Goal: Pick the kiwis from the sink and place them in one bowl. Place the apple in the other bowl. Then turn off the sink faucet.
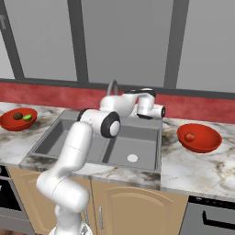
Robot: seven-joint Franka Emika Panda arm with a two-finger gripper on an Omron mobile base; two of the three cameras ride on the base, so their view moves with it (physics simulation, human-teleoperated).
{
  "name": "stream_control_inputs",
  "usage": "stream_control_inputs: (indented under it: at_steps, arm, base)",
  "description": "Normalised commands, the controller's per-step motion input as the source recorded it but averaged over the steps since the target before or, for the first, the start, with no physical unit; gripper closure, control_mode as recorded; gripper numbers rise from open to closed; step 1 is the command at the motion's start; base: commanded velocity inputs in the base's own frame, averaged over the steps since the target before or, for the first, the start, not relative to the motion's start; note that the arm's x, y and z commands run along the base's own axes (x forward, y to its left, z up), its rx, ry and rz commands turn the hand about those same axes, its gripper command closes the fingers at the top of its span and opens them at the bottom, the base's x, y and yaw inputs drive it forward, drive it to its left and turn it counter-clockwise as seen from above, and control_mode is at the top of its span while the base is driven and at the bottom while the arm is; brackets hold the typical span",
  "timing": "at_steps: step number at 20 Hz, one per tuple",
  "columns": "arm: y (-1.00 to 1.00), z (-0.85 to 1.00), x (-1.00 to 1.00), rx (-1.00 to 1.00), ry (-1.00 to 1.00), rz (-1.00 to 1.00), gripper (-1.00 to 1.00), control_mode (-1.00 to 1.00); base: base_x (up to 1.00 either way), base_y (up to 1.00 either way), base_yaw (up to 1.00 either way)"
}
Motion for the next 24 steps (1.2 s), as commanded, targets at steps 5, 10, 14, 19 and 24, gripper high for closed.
stream_control_inputs:
  at_steps: [5, 10, 14, 19, 24]
  arm:
    - [0.02, -0.07, 0.33, -0.01, 0.00, 0.03, -1.00, -1.00]
    - [0.18, -0.05, 0.31, -0.04, 0.00, 0.07, -1.00, -1.00]
    - [0.57, 0.00, 0.22, -0.14, 0.00, 0.16, -1.00, -1.00]
    - [0.89, 0.00, 0.06, -0.21, -0.16, 0.24, -1.00, -1.00]
    - [1.00, 0.01, -0.21, -0.28, -0.59, 0.18, -1.00, -1.00]
  base:
    - [0.00, 0.00, 0.00]
    - [0.00, 0.00, 0.00]
    - [0.00, 0.00, 0.00]
    - [0.00, 0.00, 0.00]
    - [0.00, 0.00, 0.00]
